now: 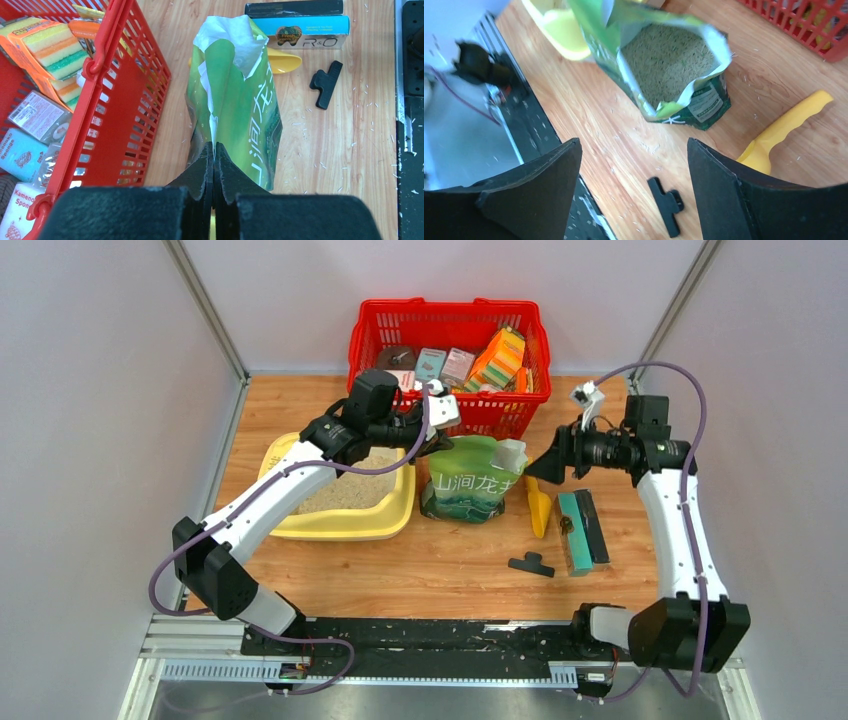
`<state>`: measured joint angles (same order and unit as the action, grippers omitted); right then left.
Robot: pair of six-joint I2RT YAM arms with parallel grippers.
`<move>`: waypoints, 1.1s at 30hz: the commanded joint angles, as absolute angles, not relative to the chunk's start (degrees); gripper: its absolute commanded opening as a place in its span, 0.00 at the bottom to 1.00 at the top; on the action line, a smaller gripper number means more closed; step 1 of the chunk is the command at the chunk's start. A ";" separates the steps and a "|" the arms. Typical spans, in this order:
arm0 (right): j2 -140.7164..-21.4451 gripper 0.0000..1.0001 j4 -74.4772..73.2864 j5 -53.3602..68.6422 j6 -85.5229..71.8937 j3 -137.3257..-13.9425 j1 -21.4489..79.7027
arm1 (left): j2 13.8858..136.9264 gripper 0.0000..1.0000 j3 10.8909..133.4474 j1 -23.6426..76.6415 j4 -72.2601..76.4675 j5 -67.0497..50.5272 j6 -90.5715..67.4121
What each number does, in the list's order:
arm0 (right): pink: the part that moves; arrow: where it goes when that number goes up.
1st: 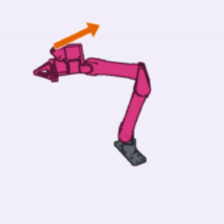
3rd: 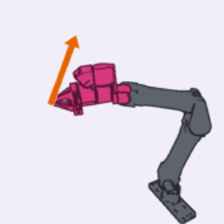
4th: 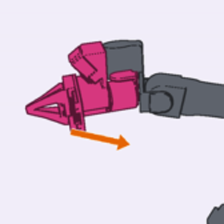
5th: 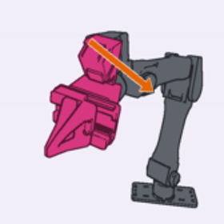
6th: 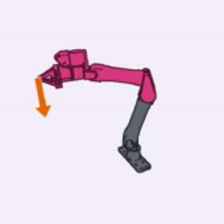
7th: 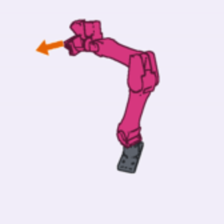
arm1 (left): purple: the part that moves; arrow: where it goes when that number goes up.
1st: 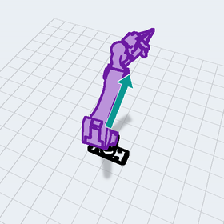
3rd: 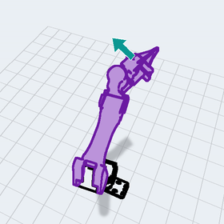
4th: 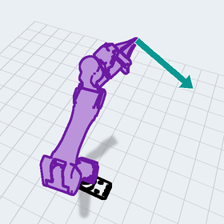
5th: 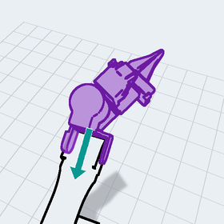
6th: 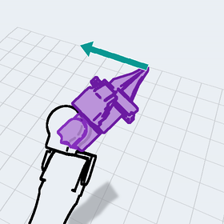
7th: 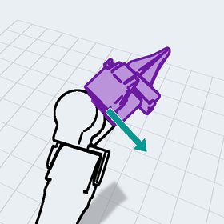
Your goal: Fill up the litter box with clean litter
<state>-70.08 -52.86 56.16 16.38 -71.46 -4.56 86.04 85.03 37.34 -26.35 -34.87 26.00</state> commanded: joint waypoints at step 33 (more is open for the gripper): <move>-67.41 0.56 -28.92 50.71 34.54 -55.99 7.73 | 80.59 0.00 86.04 37.18 -28.12 -34.89 23.38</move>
